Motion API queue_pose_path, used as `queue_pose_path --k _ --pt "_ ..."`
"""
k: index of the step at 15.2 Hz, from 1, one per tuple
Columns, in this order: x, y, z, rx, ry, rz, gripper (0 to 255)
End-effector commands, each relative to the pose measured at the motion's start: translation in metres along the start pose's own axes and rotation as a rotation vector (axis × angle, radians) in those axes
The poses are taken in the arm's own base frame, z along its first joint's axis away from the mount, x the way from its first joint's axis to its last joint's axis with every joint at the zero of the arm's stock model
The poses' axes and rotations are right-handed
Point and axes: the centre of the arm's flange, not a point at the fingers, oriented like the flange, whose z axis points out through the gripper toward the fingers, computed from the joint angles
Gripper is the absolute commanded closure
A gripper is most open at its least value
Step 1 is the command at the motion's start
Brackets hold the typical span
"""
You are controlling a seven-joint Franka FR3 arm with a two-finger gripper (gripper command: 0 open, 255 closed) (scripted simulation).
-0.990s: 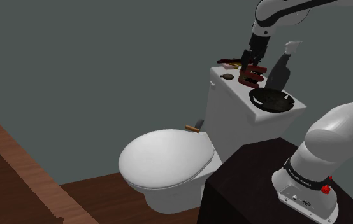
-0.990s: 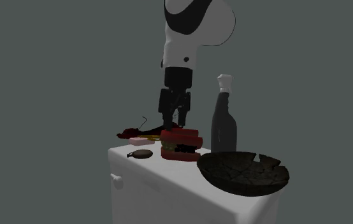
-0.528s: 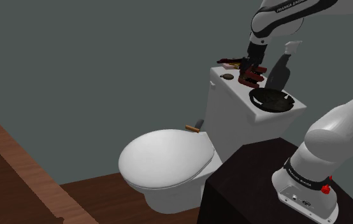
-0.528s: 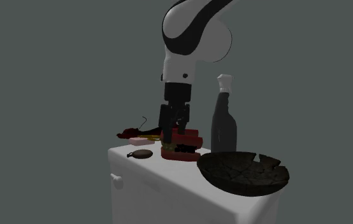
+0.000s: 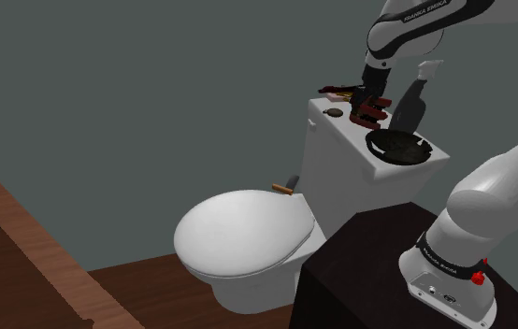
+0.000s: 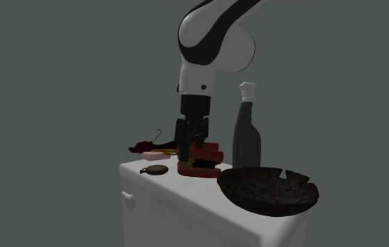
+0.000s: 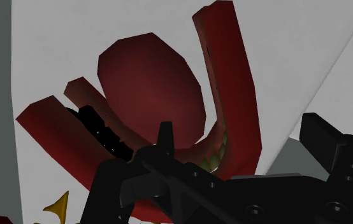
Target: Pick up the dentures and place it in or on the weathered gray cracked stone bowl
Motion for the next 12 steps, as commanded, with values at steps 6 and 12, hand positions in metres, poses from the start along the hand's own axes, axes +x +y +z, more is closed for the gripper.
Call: queue_pose_path --k 6,12 --pt "0.0000 0.0000 0.0000 0.000 0.000 0.000 255" --pt "0.0003 0.0000 -0.0052 0.000 0.000 0.000 255"
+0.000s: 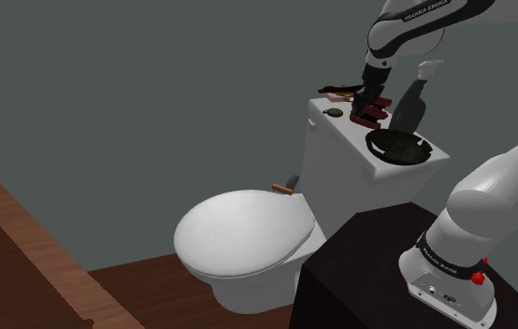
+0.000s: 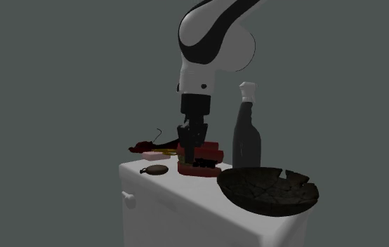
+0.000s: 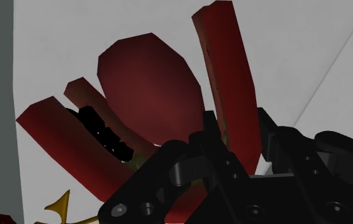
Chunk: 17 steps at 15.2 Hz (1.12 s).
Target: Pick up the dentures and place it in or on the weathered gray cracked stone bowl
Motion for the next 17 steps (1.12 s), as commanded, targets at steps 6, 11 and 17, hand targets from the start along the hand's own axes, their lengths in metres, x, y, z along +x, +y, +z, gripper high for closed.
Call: queue_pose_path --k 6,11,17 --pt "0.003 0.000 -0.035 0.000 0.000 0.000 255" --pt "0.005 -0.001 -0.061 0.000 0.000 0.000 255" --pt "0.007 -0.001 -0.093 0.000 0.000 0.000 255"
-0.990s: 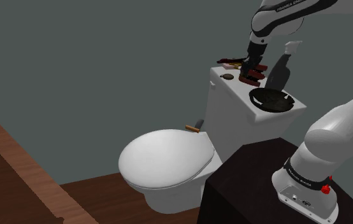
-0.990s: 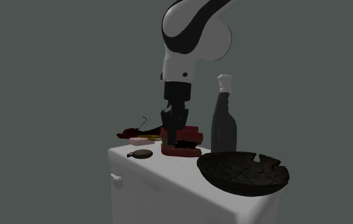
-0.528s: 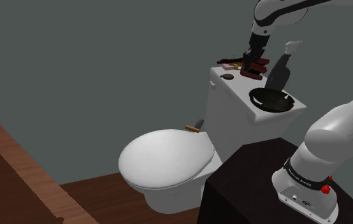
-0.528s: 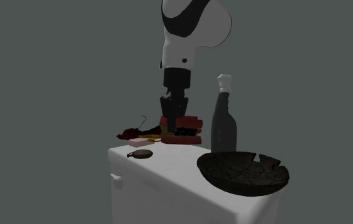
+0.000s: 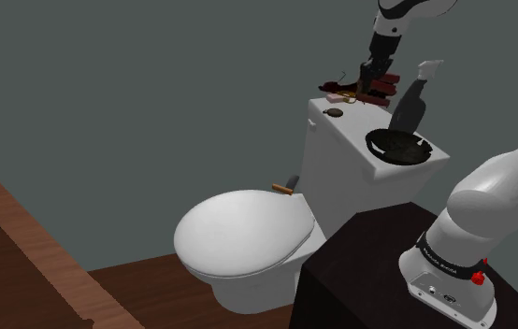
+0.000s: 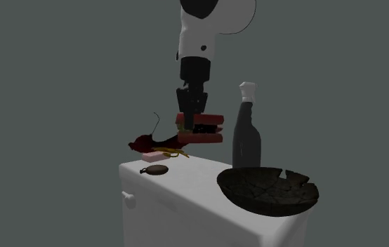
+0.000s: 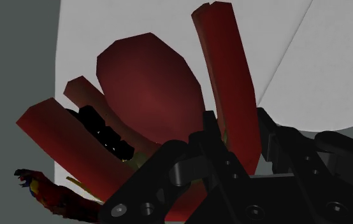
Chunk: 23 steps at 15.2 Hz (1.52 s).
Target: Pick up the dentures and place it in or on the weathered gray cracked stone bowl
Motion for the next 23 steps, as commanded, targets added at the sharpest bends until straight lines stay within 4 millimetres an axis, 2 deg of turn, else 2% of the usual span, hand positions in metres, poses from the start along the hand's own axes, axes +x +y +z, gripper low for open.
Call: queue_pose_path --k 1,5,6,22,23 --pt "0.001 0.001 -0.011 0.000 0.001 0.000 255" --pt "0.002 0.001 -0.032 0.000 0.001 0.000 255" --pt "0.002 0.001 -0.033 0.000 0.001 0.000 255" --pt "-0.168 -0.120 -0.058 0.000 0.001 0.000 255" --pt "-0.185 -0.132 -0.060 0.000 0.001 0.000 255"
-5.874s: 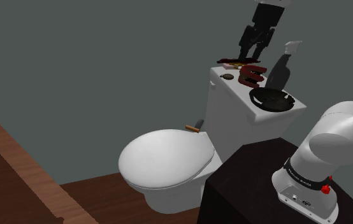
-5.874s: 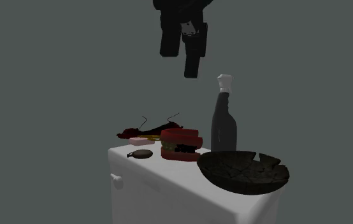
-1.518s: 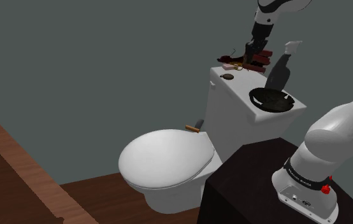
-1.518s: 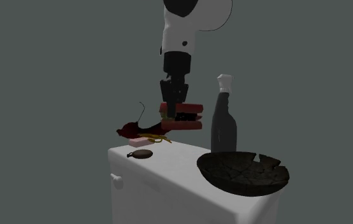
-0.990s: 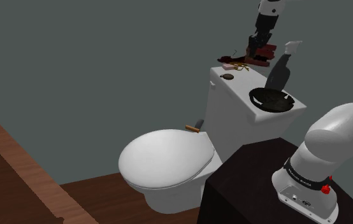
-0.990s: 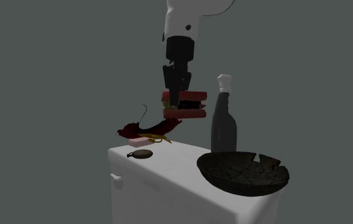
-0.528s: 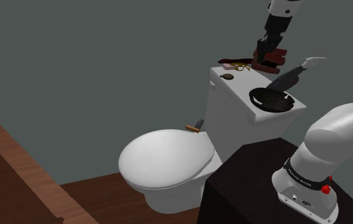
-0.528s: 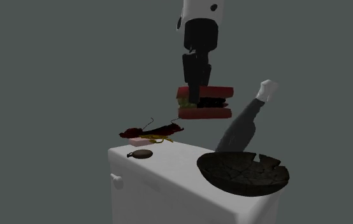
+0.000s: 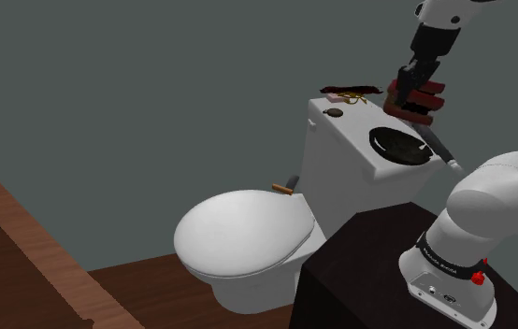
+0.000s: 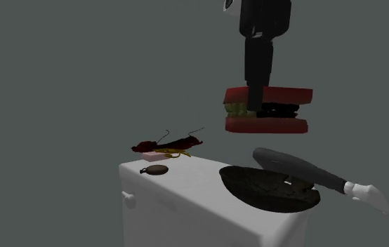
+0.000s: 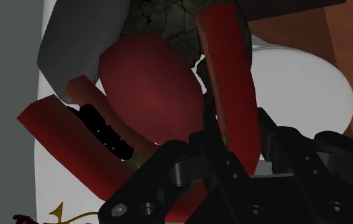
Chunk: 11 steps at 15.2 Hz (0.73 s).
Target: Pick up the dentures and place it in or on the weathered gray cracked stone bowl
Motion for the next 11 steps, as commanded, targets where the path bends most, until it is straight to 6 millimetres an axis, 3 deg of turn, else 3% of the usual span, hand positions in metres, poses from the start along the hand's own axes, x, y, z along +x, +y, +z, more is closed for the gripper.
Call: queue_pose_path --k 1,11 --pt "-0.014 -0.013 0.005 -0.001 -0.001 0.001 255" --pt "-0.018 -0.013 0.057 -0.001 -0.001 0.001 255"
